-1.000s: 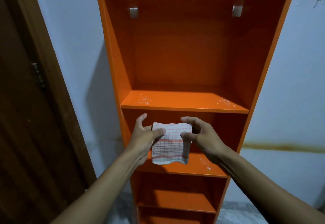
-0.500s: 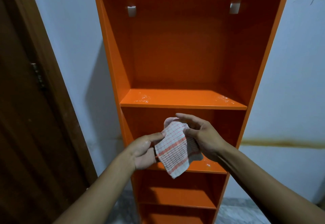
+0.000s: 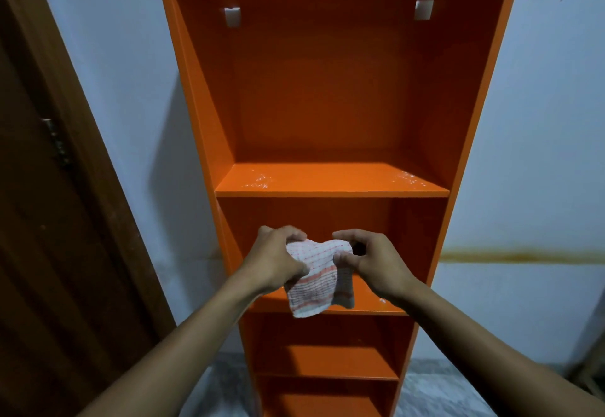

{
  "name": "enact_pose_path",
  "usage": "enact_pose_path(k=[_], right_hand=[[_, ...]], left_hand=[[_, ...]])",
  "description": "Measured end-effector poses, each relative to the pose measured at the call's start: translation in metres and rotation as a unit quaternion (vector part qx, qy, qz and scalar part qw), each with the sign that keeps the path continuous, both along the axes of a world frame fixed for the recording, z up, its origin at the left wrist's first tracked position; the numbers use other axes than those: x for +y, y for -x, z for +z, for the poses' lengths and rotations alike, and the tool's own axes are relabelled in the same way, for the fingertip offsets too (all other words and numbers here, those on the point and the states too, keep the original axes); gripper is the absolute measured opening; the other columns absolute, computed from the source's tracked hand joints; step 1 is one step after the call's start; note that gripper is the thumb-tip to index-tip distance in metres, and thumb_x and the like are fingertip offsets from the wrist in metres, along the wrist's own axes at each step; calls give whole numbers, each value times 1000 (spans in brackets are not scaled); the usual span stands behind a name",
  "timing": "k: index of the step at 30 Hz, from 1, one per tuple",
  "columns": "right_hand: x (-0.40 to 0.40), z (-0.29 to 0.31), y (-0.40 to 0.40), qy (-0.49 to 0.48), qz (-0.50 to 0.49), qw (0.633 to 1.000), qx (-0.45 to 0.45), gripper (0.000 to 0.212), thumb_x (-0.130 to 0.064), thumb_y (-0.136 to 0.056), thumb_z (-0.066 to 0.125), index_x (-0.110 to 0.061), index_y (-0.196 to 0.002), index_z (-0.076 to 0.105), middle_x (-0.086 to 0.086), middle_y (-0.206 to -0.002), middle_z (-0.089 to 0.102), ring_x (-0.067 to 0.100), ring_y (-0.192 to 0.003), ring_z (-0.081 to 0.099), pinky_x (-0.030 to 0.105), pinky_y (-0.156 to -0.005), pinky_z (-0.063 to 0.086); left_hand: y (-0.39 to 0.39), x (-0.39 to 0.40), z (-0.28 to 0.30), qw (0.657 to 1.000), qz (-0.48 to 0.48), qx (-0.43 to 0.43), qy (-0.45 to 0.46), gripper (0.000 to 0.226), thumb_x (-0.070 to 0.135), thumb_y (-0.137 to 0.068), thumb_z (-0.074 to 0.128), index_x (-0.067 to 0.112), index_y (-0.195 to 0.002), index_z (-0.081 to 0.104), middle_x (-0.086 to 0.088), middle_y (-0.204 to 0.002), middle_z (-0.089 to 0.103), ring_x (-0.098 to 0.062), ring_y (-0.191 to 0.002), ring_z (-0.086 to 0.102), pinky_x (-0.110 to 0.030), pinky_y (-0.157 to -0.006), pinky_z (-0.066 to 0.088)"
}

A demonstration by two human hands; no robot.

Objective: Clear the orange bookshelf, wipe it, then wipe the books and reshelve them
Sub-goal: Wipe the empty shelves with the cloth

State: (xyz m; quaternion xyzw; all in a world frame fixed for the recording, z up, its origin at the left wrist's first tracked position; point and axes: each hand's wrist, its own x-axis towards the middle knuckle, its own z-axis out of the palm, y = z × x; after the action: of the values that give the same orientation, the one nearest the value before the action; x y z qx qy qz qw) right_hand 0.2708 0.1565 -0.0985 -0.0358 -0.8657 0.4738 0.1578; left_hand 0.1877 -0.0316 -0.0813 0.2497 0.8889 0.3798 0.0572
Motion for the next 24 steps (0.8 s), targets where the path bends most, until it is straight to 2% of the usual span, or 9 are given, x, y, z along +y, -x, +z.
enact_pose_path(k=[3, 6, 8, 10, 13, 15, 17, 20, 24], right_hand=[[0, 0, -3, -93, -13, 995, 27, 13, -23, -93, 67, -19, -105, 71, -9, -98, 59, 8, -90, 57, 30, -78, 50], [4, 0, -4, -111, -2, 994, 13, 10, -32, -92, 68, -26, -100, 69, -4, -104, 49, 13, -101, 49, 28, -87, 44], [9, 0, -7, -53, 23, 998, 1, 12, -33, -93, 65, -24, -102, 67, -7, -116, 52, 12, -112, 52, 32, -94, 46], [11, 4, -12, 73, 63, 995, -6, 18, -29, -97, 60, -15, -107, 63, 0, -116, 61, 14, -105, 63, 30, -85, 53], [5, 4, -18, 246, 73, 967, -6, 28, -28, -102, 50, -4, -114, 59, 19, -105, 66, 32, -96, 67, 36, -84, 58], [-4, -3, -18, 362, 77, 929, -12, 37, -32, -104, 45, -4, -124, 58, 23, -117, 66, 38, -109, 65, 47, -97, 54], [-14, -12, -20, 449, 112, 886, -27, 41, -35, -105, 42, -7, -131, 57, 22, -127, 64, 37, -119, 61, 52, -105, 48], [-29, -19, -27, 456, 127, 879, -48, 36, -23, -100, 51, -3, -130, 58, 20, -126, 66, 35, -117, 64, 41, -97, 54], [-28, -17, -26, 453, 94, 886, -29, 36, -21, -101, 51, 0, -128, 57, 23, -121, 68, 40, -114, 65, 43, -94, 53]], left_hand=[[4, 0, -6, 999, -20, 22, 40, 14, 14, -80, 78, 25, -85, 72, -15, -115, 61, -23, -79, 70, -30, -57, 61], [3, -2, -7, 998, -30, 38, 48, 12, 19, -85, 73, 22, -76, 67, -9, -110, 54, -22, -83, 66, -35, -60, 61], [0, -5, -5, 997, -32, 52, 38, 10, 26, -88, 71, 22, -82, 65, 3, -118, 42, -16, -104, 56, -32, -79, 57], [-1, -7, -3, 998, -41, 45, -13, 10, 31, -90, 72, 23, -90, 65, 6, -129, 43, -11, -115, 49, -26, -86, 48], [-3, -7, 1, 987, -49, -1, -152, 12, 35, -89, 74, 28, -90, 64, -11, -102, 67, -25, -90, 65, -45, -72, 53], [-7, -4, 2, 975, -47, -14, -219, 13, 27, -91, 73, 20, -88, 62, -21, -86, 65, -30, -74, 64, -47, -64, 50], [-12, 0, 4, 968, -39, -11, -248, 15, 22, -92, 72, 12, -89, 61, -18, -83, 67, -31, -75, 67, -49, -66, 53], [-15, 5, 3, 965, -28, -8, -260, 15, 25, -93, 71, 15, -86, 62, -17, -83, 69, -40, -80, 68, -56, -66, 54], [-13, 6, -2, 967, 2, 5, -256, 17, 27, -93, 70, 14, -84, 63, -11, -79, 70, -29, -75, 70, -44, -62, 51]])
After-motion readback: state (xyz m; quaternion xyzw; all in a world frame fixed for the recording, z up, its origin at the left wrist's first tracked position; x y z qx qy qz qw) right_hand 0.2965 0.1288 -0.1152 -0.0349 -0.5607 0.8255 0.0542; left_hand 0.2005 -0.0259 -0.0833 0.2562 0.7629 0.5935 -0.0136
